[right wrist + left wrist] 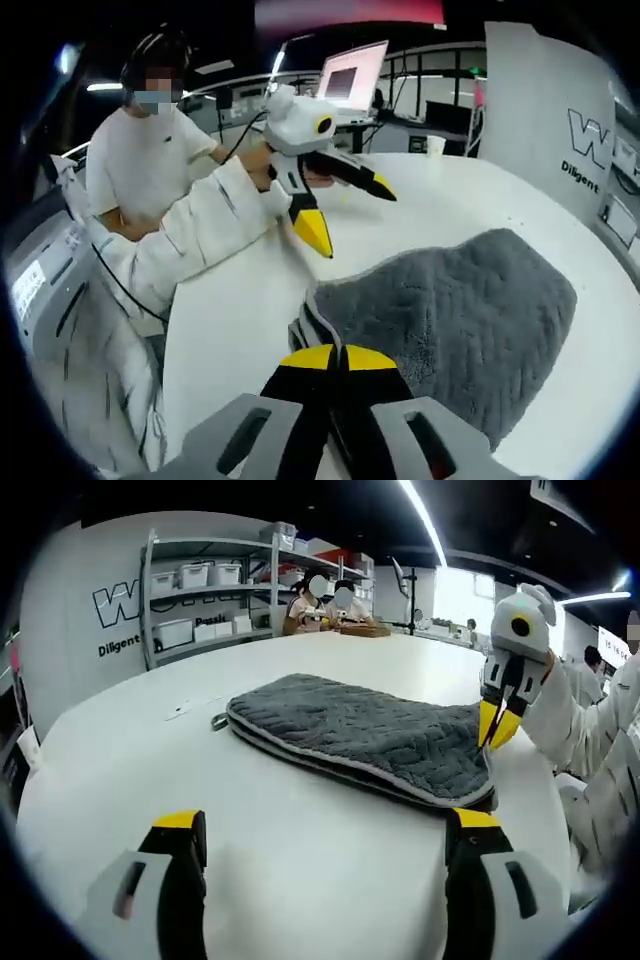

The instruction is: Open the folded towel by lifting each exposed corner and separating the folded layers until the towel lies flat within the target outline without major curled edges

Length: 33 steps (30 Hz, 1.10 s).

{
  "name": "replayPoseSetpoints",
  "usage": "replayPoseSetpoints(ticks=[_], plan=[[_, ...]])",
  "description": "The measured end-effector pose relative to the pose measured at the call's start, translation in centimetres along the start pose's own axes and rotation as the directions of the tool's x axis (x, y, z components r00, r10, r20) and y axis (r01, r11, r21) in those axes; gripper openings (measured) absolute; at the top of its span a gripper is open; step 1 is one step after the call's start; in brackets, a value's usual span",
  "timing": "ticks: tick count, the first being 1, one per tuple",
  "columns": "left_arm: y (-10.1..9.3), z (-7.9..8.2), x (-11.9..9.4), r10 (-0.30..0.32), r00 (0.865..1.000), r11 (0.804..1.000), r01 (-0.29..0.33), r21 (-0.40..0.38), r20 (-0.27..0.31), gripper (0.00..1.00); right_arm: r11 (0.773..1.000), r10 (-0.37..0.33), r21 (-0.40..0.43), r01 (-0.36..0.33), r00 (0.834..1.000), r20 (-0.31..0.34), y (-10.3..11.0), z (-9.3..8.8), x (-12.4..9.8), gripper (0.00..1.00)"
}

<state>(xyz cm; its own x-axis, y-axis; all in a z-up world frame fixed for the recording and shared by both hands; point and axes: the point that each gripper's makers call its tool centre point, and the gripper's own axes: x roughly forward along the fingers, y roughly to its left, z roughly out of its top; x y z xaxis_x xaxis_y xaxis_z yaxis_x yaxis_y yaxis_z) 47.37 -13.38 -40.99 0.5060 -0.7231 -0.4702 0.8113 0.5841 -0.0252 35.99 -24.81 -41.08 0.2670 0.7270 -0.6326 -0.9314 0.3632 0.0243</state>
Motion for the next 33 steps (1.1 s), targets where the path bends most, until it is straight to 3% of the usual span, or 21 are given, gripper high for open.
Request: replayPoseSetpoints(ticks=[6, 17, 19, 23, 25, 30, 33], plan=[[0.0, 0.0, 0.0, 0.001, 1.0, 1.0, -0.001, -0.001, 0.0, 0.98, 1.0, 0.002, -0.009, -0.003, 0.999, -0.053, 0.8, -1.5, 1.2, 0.0], [0.0, -0.2, 0.0, 0.001, 1.0, 1.0, -0.001, 0.007, -0.012, 0.98, 0.999, -0.045, 0.015, 0.046, 0.997, -0.063, 1.1, -1.9, 1.7, 0.0], [0.0, -0.2, 0.0, 0.001, 1.0, 1.0, -0.001, 0.006, -0.012, 0.98, 0.998, -0.065, -0.007, 0.065, 0.996, -0.06, 1.2, -1.9, 1.8, 0.0], [0.0, -0.2, 0.1, 0.002, 1.0, 1.0, -0.002, 0.004, -0.013, 0.98, 0.988, -0.094, -0.128, 0.086, 0.994, -0.059, 1.2, -1.7, 1.4, 0.0], [-0.1, -0.2, 0.1, 0.0, 1.0, 1.0, 0.0, 0.008, -0.014, 0.99, 0.99, -0.097, -0.108, 0.09, 0.994, -0.055, 1.5, -1.6, 1.3, 0.01], [-0.6, -0.4, 0.3, -0.018, 1.0, 1.0, 0.019, 0.022, -0.025, 0.99, 0.987, -0.119, -0.112, 0.114, 0.992, -0.035, 1.8, -1.1, 0.7, 0.15], [-0.5, -0.7, 0.3, -0.014, 0.999, 1.0, 0.015, 0.023, -0.038, 0.99, 0.985, -0.147, -0.096, 0.146, 0.989, -0.003, 1.4, -0.5, -0.7, 0.28]])
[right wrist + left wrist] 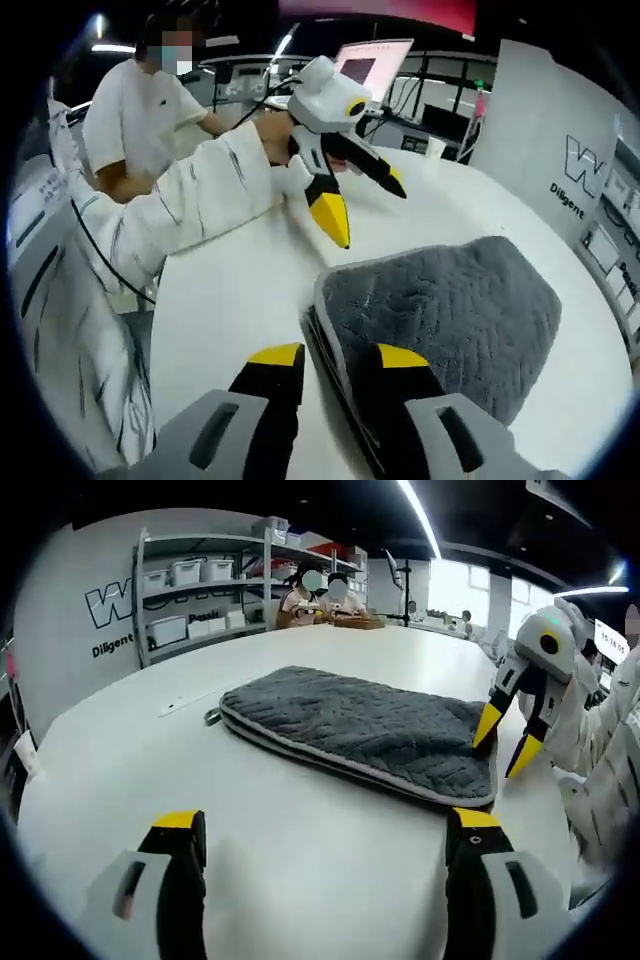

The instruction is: Open the folded towel by lifting each exposed corner and separating the folded layers until the towel lies flat within the target outline without major curled edges

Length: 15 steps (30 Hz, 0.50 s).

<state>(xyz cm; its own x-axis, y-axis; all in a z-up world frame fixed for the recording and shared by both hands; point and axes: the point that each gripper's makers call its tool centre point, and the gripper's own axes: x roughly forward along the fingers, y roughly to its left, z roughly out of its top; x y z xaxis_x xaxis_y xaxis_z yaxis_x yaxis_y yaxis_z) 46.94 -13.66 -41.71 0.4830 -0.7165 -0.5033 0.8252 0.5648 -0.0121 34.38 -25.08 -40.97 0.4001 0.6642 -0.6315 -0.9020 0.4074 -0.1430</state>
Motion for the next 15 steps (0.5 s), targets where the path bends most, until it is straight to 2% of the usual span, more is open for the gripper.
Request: replayPoseSetpoints(ticks=[3, 4, 7, 9, 11, 12, 15], plan=[[0.1, 0.2, -0.1, 0.004, 1.0, 1.0, -0.004, -0.01, 0.01, 0.99, 0.998, -0.047, 0.037, 0.045, 0.997, 0.055, -1.3, 0.8, -1.4, 0.41], [0.1, 0.2, -0.1, 0.004, 1.0, 1.0, -0.004, -0.013, 0.012, 0.99, 0.997, -0.072, 0.042, 0.07, 0.996, 0.052, -2.0, 0.7, -2.0, 0.5], [0.2, 0.1, -0.1, 0.006, 1.0, 1.0, -0.005, -0.021, 0.01, 0.99, 0.987, -0.162, -0.003, 0.162, 0.987, -0.018, -4.1, -0.8, -3.2, 0.69], [0.0, 0.0, 0.0, -0.001, 1.0, 1.0, 0.001, -0.022, 0.008, 0.99, 0.981, -0.19, -0.044, 0.188, 0.98, -0.051, -4.9, -1.6, -3.7, 0.74], [0.0, 0.1, 0.1, -0.002, 1.0, 1.0, 0.002, -0.021, 0.005, 0.99, 0.98, -0.197, -0.016, 0.197, 0.979, -0.045, -5.4, -1.9, -3.9, 0.81], [-0.1, 0.0, 0.2, -0.003, 1.0, 1.0, 0.003, -0.02, 0.004, 0.99, 0.981, -0.193, 0.028, 0.194, 0.981, -0.032, -5.9, -2.2, -4.2, 0.85], [-0.1, 0.1, 0.2, -0.001, 1.0, 1.0, 0.001, -0.025, 0.003, 0.99, 0.984, -0.17, 0.055, 0.17, 0.985, -0.012, -6.1, -2.5, -4.6, 0.98]])
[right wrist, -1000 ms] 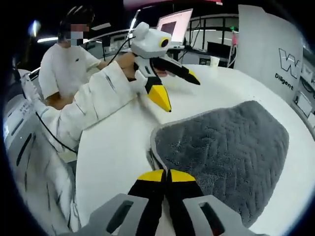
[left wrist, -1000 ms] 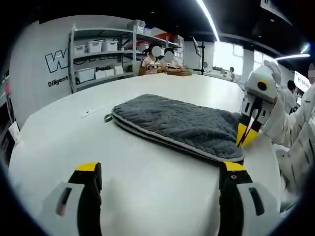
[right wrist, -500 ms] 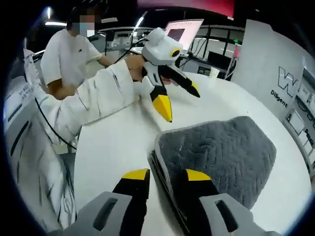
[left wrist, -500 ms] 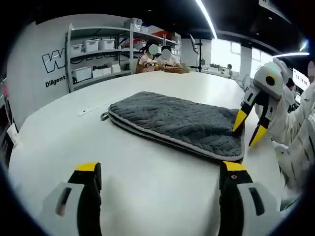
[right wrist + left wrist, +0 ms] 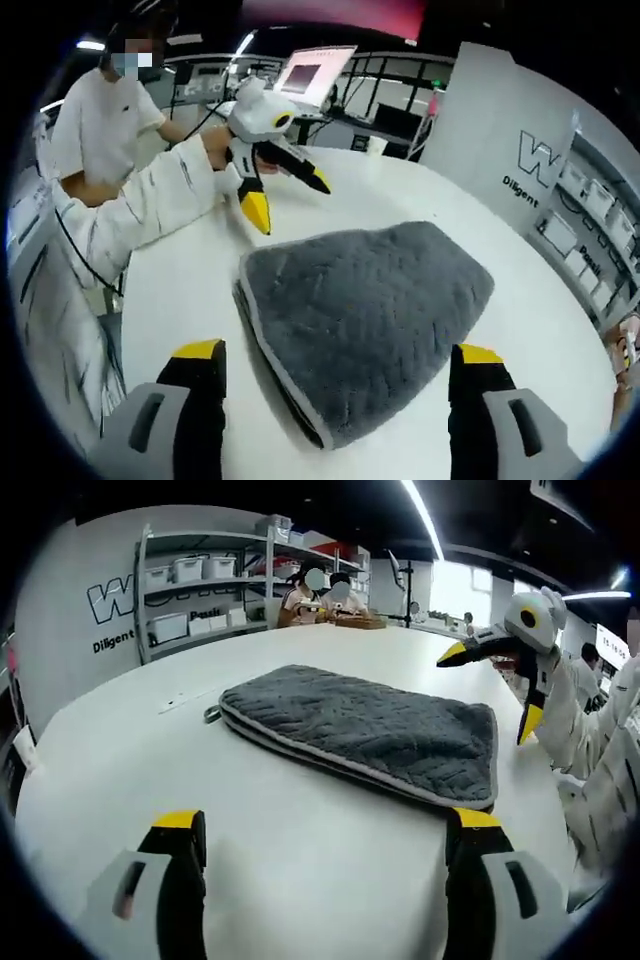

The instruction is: Open the folded towel by lifting each exposed corner and separating the folded layers until the towel lies flat within the target outline without major curled edges

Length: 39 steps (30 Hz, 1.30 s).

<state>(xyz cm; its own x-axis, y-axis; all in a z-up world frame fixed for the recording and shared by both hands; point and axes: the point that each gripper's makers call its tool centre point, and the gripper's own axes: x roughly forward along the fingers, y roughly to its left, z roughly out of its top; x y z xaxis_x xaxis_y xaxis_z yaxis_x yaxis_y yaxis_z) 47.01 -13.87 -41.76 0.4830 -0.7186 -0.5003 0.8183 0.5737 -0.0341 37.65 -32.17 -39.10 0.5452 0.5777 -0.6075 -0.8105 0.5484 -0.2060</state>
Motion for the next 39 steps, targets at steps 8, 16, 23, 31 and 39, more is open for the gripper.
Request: replayPoseSetpoints(ticks=[8, 16, 23, 31, 39], plan=[[0.8, -0.1, -0.3, 0.032, 0.999, 0.999, -0.032, -0.039, -0.004, 0.99, 0.994, 0.019, 0.109, -0.031, 0.993, 0.118, -3.5, 0.7, -0.6, 0.99], [0.3, 0.1, -0.3, 0.033, 0.999, 0.999, -0.033, 0.015, -0.01, 0.99, 0.995, 0.037, 0.086, -0.055, 0.98, 0.194, -5.2, 1.9, -0.8, 0.99], [1.1, -0.1, -0.6, 0.066, 0.998, 0.998, -0.066, -0.025, -0.005, 0.99, 0.989, 0.036, 0.13, -0.064, 0.978, 0.206, -7.1, 0.4, -0.3, 0.99], [1.0, 1.5, -1.6, 0.073, 0.995, 0.996, -0.069, -0.051, 0.073, 0.99, 0.989, 0.046, 0.133, -0.07, 0.983, 0.176, -6.6, -1.1, -0.5, 0.99], [0.4, 1.7, -2.1, 0.131, 0.988, 0.991, -0.128, -0.043, 0.083, 0.99, 0.983, 0.056, 0.162, -0.086, 0.982, 0.18, -6.1, -1.8, -0.8, 0.99]])
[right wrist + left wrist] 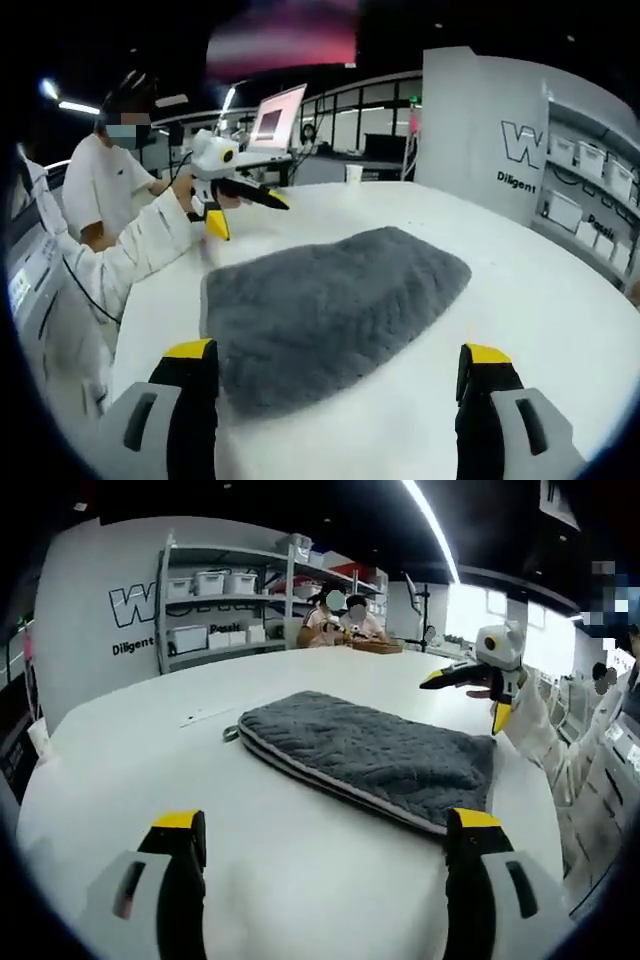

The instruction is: Open the folded towel by lifting each exposed corner and separating the folded layers until the towel lies flat within the target outline without major curled edges

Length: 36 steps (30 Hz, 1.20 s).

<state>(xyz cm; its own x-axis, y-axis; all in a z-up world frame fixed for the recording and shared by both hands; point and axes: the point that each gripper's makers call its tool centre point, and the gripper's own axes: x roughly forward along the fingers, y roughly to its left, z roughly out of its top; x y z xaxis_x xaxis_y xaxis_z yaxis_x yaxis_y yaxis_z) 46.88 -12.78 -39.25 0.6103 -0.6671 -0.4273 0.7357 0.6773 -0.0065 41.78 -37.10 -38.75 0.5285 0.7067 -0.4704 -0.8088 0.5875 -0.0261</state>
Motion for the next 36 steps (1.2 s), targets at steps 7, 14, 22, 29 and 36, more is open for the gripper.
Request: replayPoseSetpoints(ticks=[7, 14, 22, 29, 36], plan=[[-2.4, -0.3, -1.7, 0.064, 0.998, 0.997, -0.063, 0.038, -0.013, 0.98, 1.0, 0.012, 0.0, -0.012, 1.0, 0.023, -0.1, 0.5, -0.1, 0.99], [-5.2, -2.0, -3.4, 0.113, 0.993, 0.993, -0.113, -0.022, -0.025, 0.95, 1.0, 0.026, -0.016, -0.026, 1.0, 0.014, 0.2, 0.3, 0.1, 0.99], [-8.4, -3.7, -3.4, 0.158, 0.983, 0.986, -0.162, -0.031, -0.092, 0.94, 0.999, 0.044, -0.011, -0.044, 0.998, 0.033, 0.6, 0.5, -0.3, 0.99], [-12.1, -4.0, -1.5, 0.108, 0.991, 0.993, -0.11, -0.034, -0.075, 0.87, 0.997, 0.071, -0.017, -0.071, 0.997, 0.028, 1.3, 0.3, -0.4, 0.99], [-12.2, -4.9, -1.2, 0.135, 0.987, 0.988, -0.141, -0.062, -0.081, 0.75, 0.997, 0.071, -0.012, -0.07, 0.996, 0.048, 1.3, 0.6, -0.7, 0.99]])
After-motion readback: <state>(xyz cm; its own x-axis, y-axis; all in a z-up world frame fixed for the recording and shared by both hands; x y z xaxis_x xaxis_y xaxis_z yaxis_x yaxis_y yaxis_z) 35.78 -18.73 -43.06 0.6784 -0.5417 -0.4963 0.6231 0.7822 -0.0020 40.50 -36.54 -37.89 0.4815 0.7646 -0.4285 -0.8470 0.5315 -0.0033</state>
